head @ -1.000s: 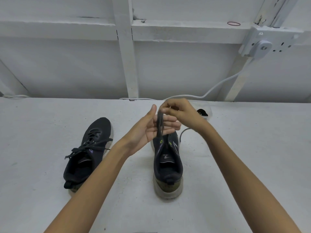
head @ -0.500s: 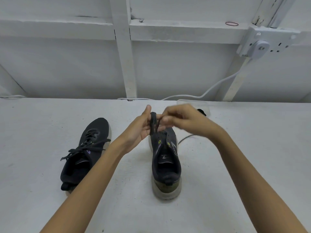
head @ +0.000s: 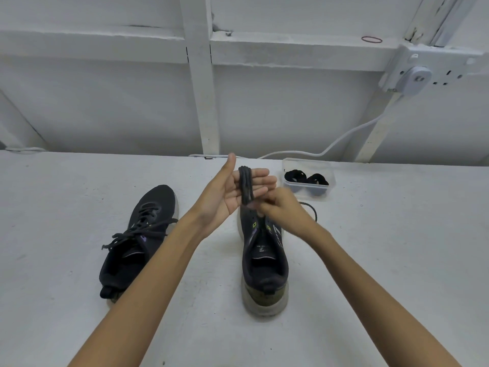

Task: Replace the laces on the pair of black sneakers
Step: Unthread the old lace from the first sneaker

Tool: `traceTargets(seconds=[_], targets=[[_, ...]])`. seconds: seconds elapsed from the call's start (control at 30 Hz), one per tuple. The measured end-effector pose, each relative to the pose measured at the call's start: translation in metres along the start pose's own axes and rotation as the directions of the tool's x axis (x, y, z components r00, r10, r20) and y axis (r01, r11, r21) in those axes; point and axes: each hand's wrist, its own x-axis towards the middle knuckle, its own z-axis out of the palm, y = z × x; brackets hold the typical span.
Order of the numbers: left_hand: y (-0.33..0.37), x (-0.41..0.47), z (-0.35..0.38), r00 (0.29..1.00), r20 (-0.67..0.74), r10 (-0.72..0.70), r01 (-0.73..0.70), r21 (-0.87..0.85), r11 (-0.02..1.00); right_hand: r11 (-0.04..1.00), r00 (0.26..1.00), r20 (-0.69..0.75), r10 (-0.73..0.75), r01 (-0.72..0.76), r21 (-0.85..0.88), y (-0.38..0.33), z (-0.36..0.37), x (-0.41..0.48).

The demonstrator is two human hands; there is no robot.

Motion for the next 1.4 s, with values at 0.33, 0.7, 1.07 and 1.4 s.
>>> traceTargets(seconds=[0.33, 0.7, 1.07, 1.4], targets=[[-0.012, 0.001, -0.006, 0.995, -0.088, -0.038, 0.058, 0.232, 0.971, 0.989, 0.971, 0.202, -0.126, 0.139, -0.052, -0.053, -0.049, -0.003], [0.002, -0.004, -0.001, 1.000, 0.031, -0.001, -0.002, 0.097, 0.995, 0.995, 0.990, -0.116, -0.085, 0.089, 0.032, -0.015, -0.017, 0.020], [-0.011, 0.002, -0.017, 0.995, -0.088, -0.053, 0.069, 0.199, 0.978, 0.986, 0.918, 0.387, -0.088, 0.136, -0.099, -0.041, -0.029, -0.013], [-0.012, -0.005, -0.002, 0.989, 0.083, -0.123, 0.111, 0.139, 0.984, 0.983, 0.986, 0.023, -0.163, 0.160, 0.092, -0.022, -0.046, 0.031]])
